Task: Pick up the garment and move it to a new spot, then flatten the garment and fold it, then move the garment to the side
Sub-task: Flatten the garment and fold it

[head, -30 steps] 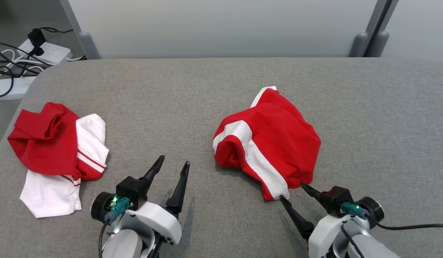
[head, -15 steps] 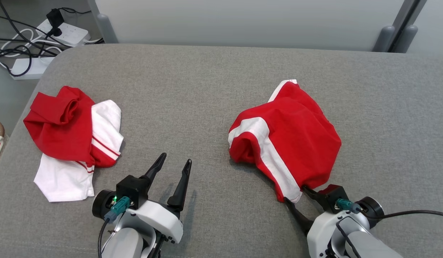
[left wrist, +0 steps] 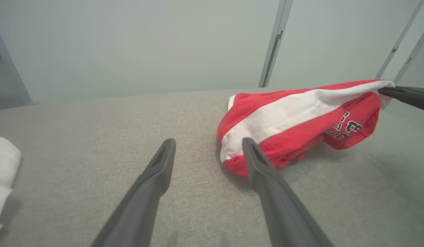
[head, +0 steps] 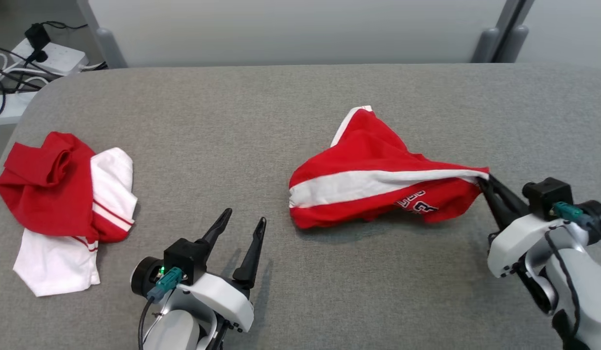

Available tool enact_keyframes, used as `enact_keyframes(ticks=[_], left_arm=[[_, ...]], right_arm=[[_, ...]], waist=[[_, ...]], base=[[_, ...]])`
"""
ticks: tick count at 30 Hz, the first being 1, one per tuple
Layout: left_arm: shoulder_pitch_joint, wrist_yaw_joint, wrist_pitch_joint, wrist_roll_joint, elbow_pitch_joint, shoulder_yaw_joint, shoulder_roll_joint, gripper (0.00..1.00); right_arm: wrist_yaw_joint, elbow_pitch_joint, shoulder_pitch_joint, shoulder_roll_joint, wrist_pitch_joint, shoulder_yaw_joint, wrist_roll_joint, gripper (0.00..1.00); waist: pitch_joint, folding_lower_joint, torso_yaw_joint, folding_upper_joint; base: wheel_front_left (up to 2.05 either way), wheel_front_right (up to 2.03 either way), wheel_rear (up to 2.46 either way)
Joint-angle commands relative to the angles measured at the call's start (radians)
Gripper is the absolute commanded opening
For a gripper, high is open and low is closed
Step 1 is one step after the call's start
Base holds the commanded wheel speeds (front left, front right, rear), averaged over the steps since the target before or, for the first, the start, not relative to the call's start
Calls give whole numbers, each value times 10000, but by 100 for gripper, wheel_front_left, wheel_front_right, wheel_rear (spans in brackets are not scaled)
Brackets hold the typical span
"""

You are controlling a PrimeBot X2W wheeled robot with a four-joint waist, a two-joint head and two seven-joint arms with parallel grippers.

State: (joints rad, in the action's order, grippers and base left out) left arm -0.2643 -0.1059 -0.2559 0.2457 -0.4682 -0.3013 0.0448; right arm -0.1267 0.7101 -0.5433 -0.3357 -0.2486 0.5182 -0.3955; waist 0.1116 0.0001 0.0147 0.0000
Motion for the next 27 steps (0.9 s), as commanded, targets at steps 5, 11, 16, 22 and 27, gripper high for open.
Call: enact_keyframes(ticks=[5, 11, 16, 22, 27], left_arm=[[-508, -103, -59, 251, -6, -244, 55, 100], [-748, -122, -59, 569, -630, -862, 55, 100], [-970, -187, -59, 1645, -1576, -2114, 55, 100], [-764, -231, -59, 3034, -1683, -3471, 55, 100], [-778, -242, -59, 4175, -1799, -4394, 55, 100]], right_arm=[[-40, -477, 373, -510, -132, -905, 667, 0], [-40, -23, 529, -574, -127, -1163, 1044, 0], [-40, 914, 495, -520, 197, -1151, 850, 100], [-40, 1478, 342, -781, -23, -2244, 1073, 100], [-40, 1352, 355, -604, -108, -2713, 1372, 100]], waist=[[54, -1, -760, 0], [236, -1, -999, 0], [428, -1, -1058, 0], [406, -1, -1040, 0], [408, -1, -1063, 0]], base=[[0, 0, 0], [0, 0, 0], [0, 0, 0], [0, 0, 0], [0, 0, 0]])
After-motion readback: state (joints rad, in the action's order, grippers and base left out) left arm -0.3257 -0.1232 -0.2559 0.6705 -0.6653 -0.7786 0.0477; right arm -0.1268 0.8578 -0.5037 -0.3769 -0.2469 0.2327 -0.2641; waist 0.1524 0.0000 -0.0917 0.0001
